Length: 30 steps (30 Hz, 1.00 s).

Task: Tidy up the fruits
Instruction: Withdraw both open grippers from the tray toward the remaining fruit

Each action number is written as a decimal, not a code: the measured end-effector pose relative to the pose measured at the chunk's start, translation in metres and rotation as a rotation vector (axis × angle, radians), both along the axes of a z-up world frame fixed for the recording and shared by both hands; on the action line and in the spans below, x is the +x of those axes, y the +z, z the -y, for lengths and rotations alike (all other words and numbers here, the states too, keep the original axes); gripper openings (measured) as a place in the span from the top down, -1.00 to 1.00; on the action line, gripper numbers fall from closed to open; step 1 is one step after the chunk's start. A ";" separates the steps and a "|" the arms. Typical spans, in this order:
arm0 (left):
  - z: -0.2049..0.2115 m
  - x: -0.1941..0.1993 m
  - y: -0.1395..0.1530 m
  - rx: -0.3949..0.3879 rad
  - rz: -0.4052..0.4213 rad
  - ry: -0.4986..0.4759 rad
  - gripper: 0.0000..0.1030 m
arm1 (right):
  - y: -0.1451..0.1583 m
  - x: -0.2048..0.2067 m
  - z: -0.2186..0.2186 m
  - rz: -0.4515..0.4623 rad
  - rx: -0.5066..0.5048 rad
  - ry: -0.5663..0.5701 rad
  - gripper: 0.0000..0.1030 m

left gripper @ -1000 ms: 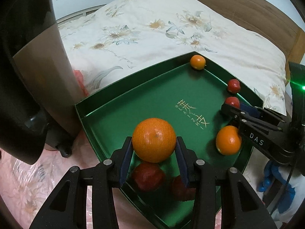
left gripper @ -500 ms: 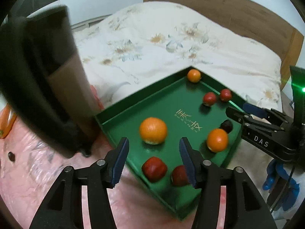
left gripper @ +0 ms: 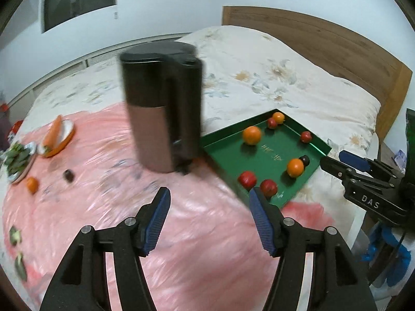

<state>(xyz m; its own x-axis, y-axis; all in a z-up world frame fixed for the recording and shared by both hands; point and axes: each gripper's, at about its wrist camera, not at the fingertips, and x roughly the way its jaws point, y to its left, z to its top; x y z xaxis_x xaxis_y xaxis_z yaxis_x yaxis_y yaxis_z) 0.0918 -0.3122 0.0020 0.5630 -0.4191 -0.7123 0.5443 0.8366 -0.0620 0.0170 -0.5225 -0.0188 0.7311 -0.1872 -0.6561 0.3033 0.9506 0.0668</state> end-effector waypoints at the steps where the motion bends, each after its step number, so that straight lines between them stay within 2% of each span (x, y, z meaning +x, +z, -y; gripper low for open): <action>1: -0.010 -0.005 0.002 0.010 0.000 0.016 -0.13 | 0.003 -0.004 -0.011 0.004 0.002 0.019 -0.66; 8: -0.062 -0.028 0.014 0.014 0.025 0.086 -0.31 | 0.011 -0.022 -0.065 0.006 0.002 0.100 -0.66; 10: -0.078 -0.034 0.018 0.010 0.034 0.109 -0.46 | 0.011 -0.026 -0.080 0.003 0.004 0.119 -0.66; 20: -0.144 -0.045 0.021 0.014 0.047 0.208 -0.48 | 0.011 -0.032 -0.140 -0.003 -0.009 0.211 -0.66; 30: -0.201 -0.038 0.008 0.022 0.035 0.305 -0.48 | 0.013 -0.014 -0.195 -0.012 -0.025 0.312 -0.66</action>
<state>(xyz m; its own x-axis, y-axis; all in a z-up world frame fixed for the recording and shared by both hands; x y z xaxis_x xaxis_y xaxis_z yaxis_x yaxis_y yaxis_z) 0.0534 -0.1110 0.0101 0.6848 -0.2119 -0.6972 0.2695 0.9626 -0.0278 0.0031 -0.3275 -0.0061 0.7482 0.0292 -0.6628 -0.0029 0.9992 0.0407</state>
